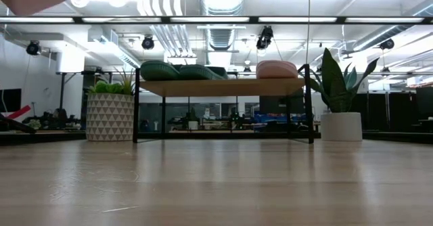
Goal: Pick and place slides into the shelf
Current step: Put the pink slide on the shelf
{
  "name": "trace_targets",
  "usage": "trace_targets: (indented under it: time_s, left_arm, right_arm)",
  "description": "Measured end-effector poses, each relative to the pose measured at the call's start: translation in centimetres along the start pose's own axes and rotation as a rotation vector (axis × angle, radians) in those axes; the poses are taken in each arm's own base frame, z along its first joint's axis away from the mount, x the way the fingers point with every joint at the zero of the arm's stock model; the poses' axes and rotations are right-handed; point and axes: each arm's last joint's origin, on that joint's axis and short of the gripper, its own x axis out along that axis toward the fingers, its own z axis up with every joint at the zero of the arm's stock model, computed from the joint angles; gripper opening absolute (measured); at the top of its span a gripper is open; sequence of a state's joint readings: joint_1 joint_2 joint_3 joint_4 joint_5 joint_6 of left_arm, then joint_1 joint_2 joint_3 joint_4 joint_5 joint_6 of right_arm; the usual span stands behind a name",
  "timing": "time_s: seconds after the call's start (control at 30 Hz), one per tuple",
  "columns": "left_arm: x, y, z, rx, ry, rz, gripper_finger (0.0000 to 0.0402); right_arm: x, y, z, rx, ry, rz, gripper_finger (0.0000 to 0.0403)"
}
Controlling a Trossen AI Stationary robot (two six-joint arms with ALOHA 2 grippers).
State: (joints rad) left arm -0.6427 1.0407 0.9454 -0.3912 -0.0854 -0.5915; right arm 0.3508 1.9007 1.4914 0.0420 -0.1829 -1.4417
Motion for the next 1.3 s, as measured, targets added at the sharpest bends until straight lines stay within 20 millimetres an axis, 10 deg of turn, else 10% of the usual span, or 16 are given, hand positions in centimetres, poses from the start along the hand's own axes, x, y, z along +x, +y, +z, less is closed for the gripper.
trace_targets:
  time_s: [1.1,1.3]
  left_arm:
    - [0.6,0.8,1.8,0.100,-0.080,0.025,0.0000]
    - [0.6,0.8,1.8,0.212,-0.089,0.042,0.0053]
  right_arm:
    - [0.0,0.0,0.1,0.022,-0.008,0.001,0.0032]
    - [0.0,0.0,0.0,0.060,0.021,-0.004,0.0031]
